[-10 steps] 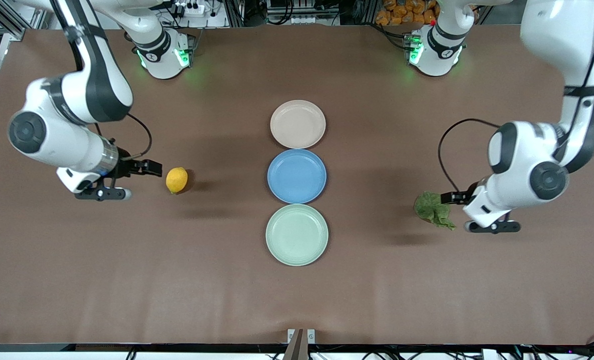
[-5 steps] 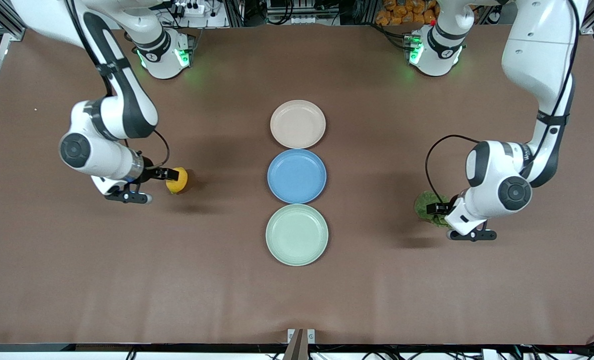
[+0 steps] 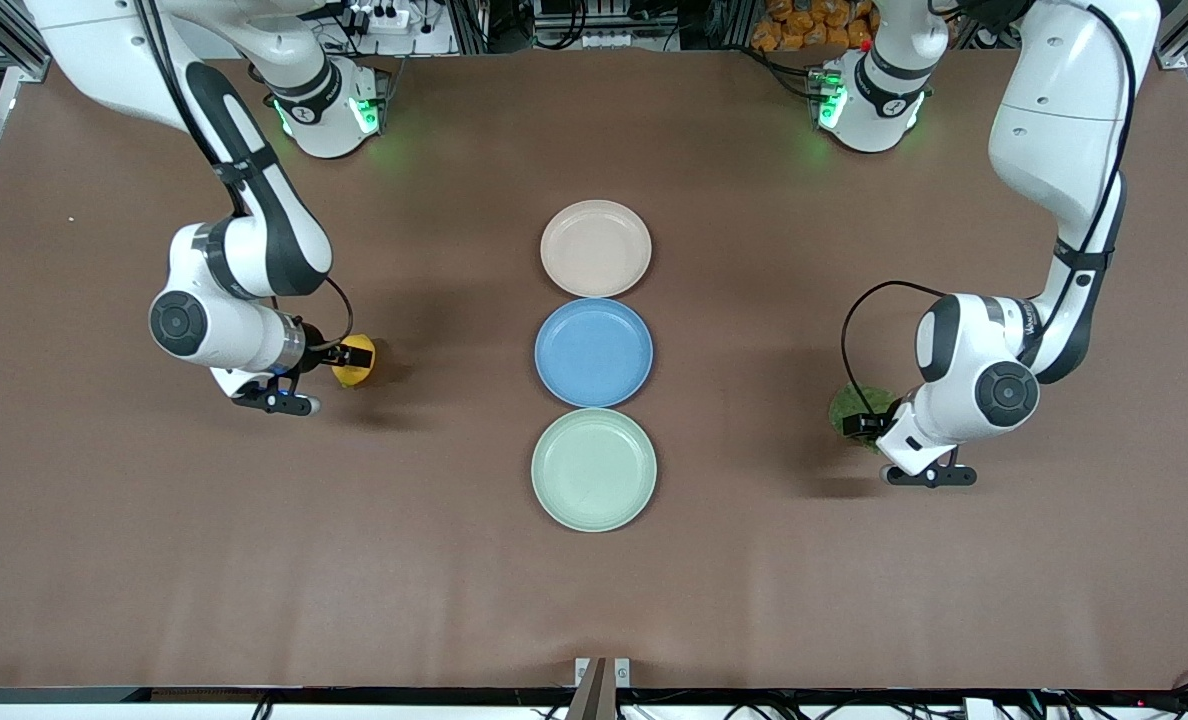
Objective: Place lemon and lettuce in plates
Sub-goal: 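Lower the right gripper onto the lemon while the left gripper descends to lettuce, then close the right gripper on the lemon while the left gripper grasps lettuce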
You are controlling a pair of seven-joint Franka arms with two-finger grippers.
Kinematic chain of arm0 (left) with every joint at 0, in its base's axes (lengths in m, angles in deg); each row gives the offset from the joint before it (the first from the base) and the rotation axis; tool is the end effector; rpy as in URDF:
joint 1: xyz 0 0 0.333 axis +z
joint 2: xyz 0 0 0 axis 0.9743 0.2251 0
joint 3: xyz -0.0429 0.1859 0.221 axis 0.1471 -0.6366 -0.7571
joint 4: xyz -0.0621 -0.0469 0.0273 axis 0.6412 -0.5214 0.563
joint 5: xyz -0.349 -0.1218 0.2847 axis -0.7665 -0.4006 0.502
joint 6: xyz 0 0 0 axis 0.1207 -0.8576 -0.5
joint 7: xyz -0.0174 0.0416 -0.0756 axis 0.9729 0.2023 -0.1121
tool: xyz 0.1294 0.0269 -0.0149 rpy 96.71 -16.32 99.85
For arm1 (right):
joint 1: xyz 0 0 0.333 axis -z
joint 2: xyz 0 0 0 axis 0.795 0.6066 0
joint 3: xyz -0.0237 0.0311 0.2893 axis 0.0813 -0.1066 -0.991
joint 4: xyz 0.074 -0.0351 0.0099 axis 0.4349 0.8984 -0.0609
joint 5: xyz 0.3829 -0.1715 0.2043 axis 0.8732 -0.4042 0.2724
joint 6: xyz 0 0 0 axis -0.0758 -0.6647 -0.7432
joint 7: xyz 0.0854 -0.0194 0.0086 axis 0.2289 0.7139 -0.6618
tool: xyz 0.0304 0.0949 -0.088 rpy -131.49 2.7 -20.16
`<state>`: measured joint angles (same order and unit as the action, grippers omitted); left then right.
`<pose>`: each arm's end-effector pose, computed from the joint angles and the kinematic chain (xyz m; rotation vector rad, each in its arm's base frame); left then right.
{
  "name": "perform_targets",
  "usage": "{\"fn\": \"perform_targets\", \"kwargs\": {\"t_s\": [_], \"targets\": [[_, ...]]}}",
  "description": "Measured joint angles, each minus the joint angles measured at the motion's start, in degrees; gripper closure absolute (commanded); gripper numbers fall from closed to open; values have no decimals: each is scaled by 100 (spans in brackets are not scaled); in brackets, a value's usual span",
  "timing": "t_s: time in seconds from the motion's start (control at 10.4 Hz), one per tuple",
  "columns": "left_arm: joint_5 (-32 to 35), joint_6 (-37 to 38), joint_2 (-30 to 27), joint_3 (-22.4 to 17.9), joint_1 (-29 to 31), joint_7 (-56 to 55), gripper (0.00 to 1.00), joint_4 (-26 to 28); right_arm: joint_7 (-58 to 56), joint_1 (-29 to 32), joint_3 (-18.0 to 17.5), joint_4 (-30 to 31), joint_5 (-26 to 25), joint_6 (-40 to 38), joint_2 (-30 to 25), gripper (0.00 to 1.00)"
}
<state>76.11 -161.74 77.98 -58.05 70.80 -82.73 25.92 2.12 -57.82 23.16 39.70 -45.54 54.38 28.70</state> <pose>0.6725 -0.0905 0.0803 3.1363 -0.0278 -0.1546 0.5786 0.1021 0.1183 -3.0205 0.2774 0.3766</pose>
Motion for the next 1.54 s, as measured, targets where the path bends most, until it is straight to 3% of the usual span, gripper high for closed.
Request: {"fn": "perform_targets", "kwargs": {"t_s": [0.1, 0.19, 0.29, 0.38, 0.58, 0.67, 0.77, 0.86, 1.06, 1.15, 1.25, 1.54], "targets": [[0, -38, 37, 0, -1, 0, 19, 0, 2, 0, 1, 1, 6, 17, 75, 0], [0, -65, 66, 0, -3, 0, 32, 0, 2, 1, 1, 0, 7, 36, 151, 0], [0, -74, 82, 3, -4, 0, 47, -3, 3, 5, 3, -1, 10, 55, 206, 5], [0, -78, 85, 3, -2, 0, 63, -4, 3, 6, 5, -1, 10, 71, 229, 18], [-1, -83, 76, 39, -13, 0, 91, -26, 6, 21, 9, -2, 12, 71, 238, 20], [-1, -82, 68, 61, -28, 0, 100, -35, 6, 45, 11, -3, 20, 72, 258, 20], [0, -84, 69, 62, -39, 0, 100, -50, 6, 81, 12, -4, 31, 73, 297, 22], [0, -91, 70, 46, -33, 1, 100, -64, 5, 103, 12, -5, 38, 80, 338, 33], [0, -108, 64, 27, -16, 11, 100, -149, 5, 107, 9, -35, 46, 88, 359, 75], [0, -108, 24, 60, -13, 11, 100, -219, 5, 103, 4, -100, 48, 19, 360, 90], [0, -84, -88, 181, -19, 11, 100, -282, 5, 94, -3, -218, 50, -199, 359, 98], [-95, 187, -654, 781, -28, -271, 100, -453, 85, -14, -98, -678, 124, -934, 309, 100]]}}
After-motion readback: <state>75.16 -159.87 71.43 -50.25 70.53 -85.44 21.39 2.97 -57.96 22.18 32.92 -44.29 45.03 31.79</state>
